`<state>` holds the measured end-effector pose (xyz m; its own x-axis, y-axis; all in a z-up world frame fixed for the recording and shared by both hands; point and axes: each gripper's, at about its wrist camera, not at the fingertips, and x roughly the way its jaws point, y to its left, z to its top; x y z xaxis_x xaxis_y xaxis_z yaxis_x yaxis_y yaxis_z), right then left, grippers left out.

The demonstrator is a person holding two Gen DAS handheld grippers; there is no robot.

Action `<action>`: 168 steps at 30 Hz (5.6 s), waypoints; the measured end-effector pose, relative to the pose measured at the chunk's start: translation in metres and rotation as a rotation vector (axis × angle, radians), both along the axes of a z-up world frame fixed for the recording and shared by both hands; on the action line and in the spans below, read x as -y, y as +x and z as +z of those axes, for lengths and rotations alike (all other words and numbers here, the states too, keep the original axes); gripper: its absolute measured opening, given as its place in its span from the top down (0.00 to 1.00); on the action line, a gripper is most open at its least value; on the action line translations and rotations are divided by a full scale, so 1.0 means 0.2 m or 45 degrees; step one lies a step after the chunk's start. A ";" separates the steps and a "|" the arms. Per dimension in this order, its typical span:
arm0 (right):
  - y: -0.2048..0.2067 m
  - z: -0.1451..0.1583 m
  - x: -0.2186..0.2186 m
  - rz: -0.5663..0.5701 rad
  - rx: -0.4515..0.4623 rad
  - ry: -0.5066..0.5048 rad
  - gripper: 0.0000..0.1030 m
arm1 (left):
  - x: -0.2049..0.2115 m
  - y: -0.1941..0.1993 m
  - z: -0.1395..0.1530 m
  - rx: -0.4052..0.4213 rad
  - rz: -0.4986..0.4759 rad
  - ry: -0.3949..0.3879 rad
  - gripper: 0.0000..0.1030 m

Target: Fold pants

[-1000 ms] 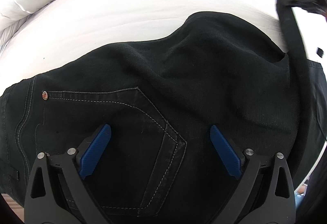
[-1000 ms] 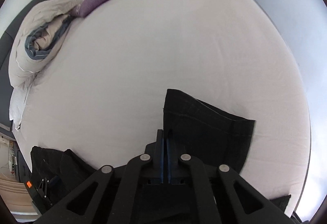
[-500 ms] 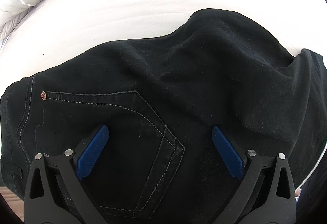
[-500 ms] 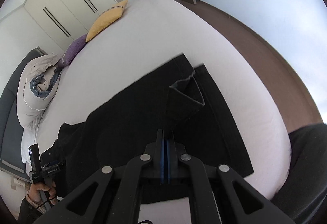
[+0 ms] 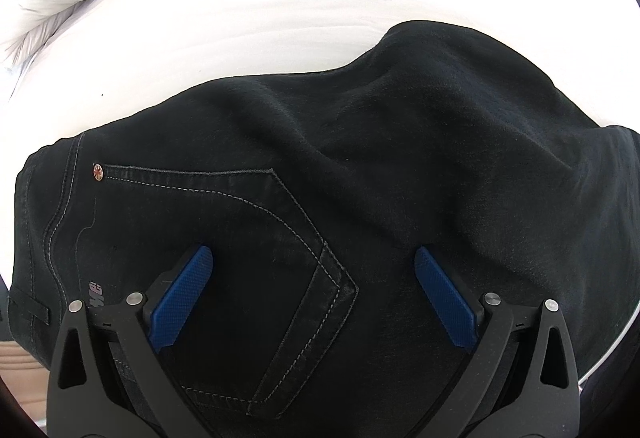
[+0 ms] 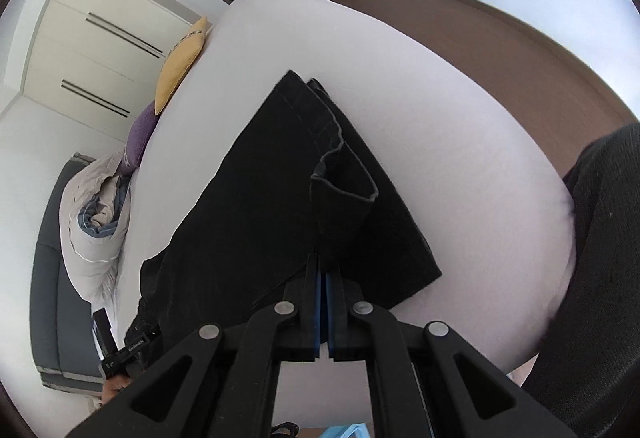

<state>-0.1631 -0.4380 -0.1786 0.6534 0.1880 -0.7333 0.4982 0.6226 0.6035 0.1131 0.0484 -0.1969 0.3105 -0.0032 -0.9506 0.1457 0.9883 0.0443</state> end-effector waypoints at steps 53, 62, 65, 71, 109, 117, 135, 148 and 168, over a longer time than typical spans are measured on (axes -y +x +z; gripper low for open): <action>0.18 -0.05 0.04 0.235 -0.084 -0.154 1.00 | 0.90 0.22 0.07 0.068 -0.331 -0.056 0.00; 0.39 0.25 -0.13 0.382 0.153 -0.137 0.72 | 0.87 0.27 0.17 0.212 -0.140 -0.038 0.00; 0.64 0.22 -0.40 0.631 0.288 0.029 0.63 | 0.81 0.08 0.27 0.274 -0.152 -0.100 0.00; 0.99 -0.24 -0.53 0.654 0.029 0.204 0.84 | 0.64 -0.18 0.09 0.155 -0.126 -0.067 0.00; -0.09 -0.14 0.00 -0.104 0.221 0.238 0.34 | 0.43 -0.84 0.21 0.288 0.086 -0.587 0.01; -0.12 -0.25 -0.06 -0.187 0.221 0.415 0.33 | 0.61 -0.82 0.14 0.198 0.042 -0.638 0.01; 0.02 -0.42 -0.07 -0.254 0.340 0.718 0.76 | 0.69 -0.58 0.08 0.144 0.079 -0.702 0.01; 0.05 -0.33 -0.09 -0.193 0.263 0.482 0.86 | 0.85 -0.48 0.20 0.154 -0.141 -0.841 0.01; 0.06 -0.24 -0.15 -0.181 0.195 0.335 0.86 | 0.83 -0.38 -0.02 0.024 -0.167 -1.035 0.02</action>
<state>-0.1519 -0.4081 -0.2273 0.7854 0.2568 -0.5632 0.4601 0.3666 0.8087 0.0366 -0.1180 -0.2002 0.2755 -0.7255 -0.6307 0.2682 0.6881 -0.6743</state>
